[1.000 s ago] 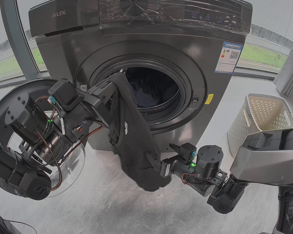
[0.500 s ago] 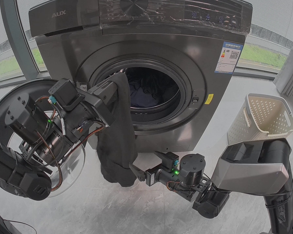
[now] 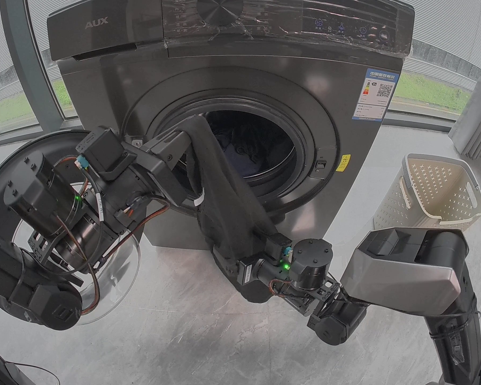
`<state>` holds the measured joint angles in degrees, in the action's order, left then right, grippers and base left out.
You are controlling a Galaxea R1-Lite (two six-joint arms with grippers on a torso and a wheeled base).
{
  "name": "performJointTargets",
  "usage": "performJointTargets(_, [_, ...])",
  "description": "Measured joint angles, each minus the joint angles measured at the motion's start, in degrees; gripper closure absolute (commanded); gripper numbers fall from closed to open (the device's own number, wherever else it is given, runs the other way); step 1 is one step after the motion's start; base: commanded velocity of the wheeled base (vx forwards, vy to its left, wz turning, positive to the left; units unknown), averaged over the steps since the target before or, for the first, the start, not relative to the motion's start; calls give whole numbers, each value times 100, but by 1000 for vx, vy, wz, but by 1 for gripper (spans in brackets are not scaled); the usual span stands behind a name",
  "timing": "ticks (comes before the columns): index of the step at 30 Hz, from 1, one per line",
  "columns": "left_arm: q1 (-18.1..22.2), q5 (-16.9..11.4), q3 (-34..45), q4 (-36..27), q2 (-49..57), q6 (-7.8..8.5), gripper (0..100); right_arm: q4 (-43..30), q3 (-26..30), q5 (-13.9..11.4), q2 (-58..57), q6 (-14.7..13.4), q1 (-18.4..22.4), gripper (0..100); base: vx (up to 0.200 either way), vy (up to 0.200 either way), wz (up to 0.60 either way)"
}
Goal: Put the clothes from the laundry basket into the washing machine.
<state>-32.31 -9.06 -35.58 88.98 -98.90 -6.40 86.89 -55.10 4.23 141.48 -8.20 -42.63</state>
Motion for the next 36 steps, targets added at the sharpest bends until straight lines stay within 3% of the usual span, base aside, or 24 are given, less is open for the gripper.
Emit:
performJointTargets(10, [-16,-7,-13,-2,69,-2,100,-7,-267,345,121,-24,219,100,0,0,0])
performJointTargets(25, [100,-33,155,2,20,-13,100,11,-93,477,-496,-110,316,100,0,0,0])
performJointTargets(36, [480,-477,1005,-2,-528,112,100,22,408,488,-1403,-116,302,100,0,0,0])
